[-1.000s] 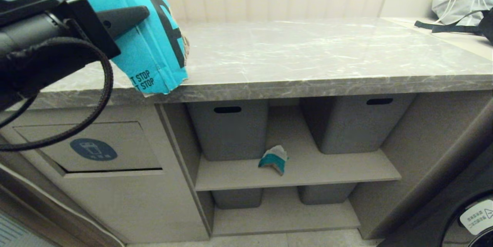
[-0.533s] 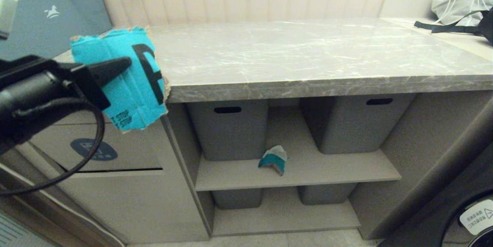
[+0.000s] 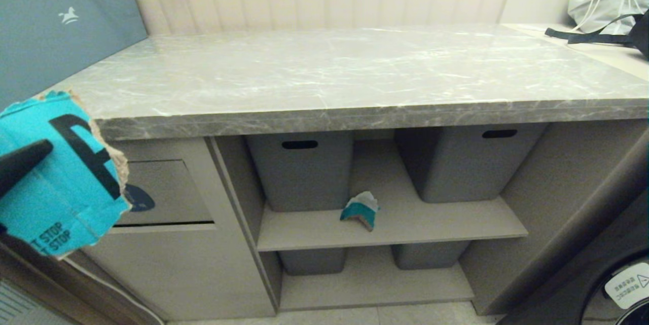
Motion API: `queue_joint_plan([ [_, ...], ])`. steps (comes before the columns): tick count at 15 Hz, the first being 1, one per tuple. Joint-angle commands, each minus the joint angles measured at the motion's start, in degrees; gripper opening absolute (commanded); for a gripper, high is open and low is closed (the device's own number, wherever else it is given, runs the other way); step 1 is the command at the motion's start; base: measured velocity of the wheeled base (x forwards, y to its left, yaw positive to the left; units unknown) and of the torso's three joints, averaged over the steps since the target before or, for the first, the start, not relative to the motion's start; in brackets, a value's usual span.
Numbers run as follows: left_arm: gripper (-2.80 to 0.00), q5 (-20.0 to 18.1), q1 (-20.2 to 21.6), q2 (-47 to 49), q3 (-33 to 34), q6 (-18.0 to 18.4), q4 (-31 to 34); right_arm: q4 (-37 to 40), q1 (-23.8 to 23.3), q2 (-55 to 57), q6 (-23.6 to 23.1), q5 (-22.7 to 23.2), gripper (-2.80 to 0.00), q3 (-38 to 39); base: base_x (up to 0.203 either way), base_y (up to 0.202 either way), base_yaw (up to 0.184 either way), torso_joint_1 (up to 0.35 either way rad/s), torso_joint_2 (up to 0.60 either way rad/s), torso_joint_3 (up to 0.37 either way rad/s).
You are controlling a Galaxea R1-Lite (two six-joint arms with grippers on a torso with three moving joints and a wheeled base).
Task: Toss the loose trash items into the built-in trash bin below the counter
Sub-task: Put the garbage in the trash can
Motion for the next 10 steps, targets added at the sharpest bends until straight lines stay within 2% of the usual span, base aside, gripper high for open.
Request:
queue_joint_plan([
  [1,-2.80,2.35,0.28,-7.67,1.60,-3.27,4.00,-0.01,0.02,-0.09,-0.05,0.12,-2.80,-0.01,0.000,0.000,0.000,0.000,0.00,0.000],
  [3,-2.80,10.33,0.34,-8.88,2.15,-16.77,9.61,-0.02,0.02,-0.09,0.35,0.12,-2.80,0.08,0.000,0.000,0.000,0.000,0.00,0.000],
  [4,-2.80,14.02,0.37,-8.86,2.44,-24.76,12.16,-0.10,0.02,-0.09,0.80,0.12,-2.80,0.08,0.000,0.000,0.000,0.000,0.00,0.000],
  [6,-2.80,19.48,0.44,-7.38,2.99,-39.91,18.65,-0.10,0.02,-0.09,0.71,0.12,-2.80,0.08,0.000,0.000,0.000,0.000,0.00,0.000],
  [8,-2.80,20.84,2.77,-1.80,4.21,-51.28,21.22,-0.19,0.02,-0.09,0.89,0.12,-2.80,0.08,0.000,0.000,0.000,0.000,0.00,0.000],
  [10,-2.80,18.78,10.74,4.78,6.60,-58.37,20.91,-0.19,0.02,-0.09,0.71,0.12,-2.80,0.08,0.000,0.000,0.000,0.000,0.00,0.000],
])
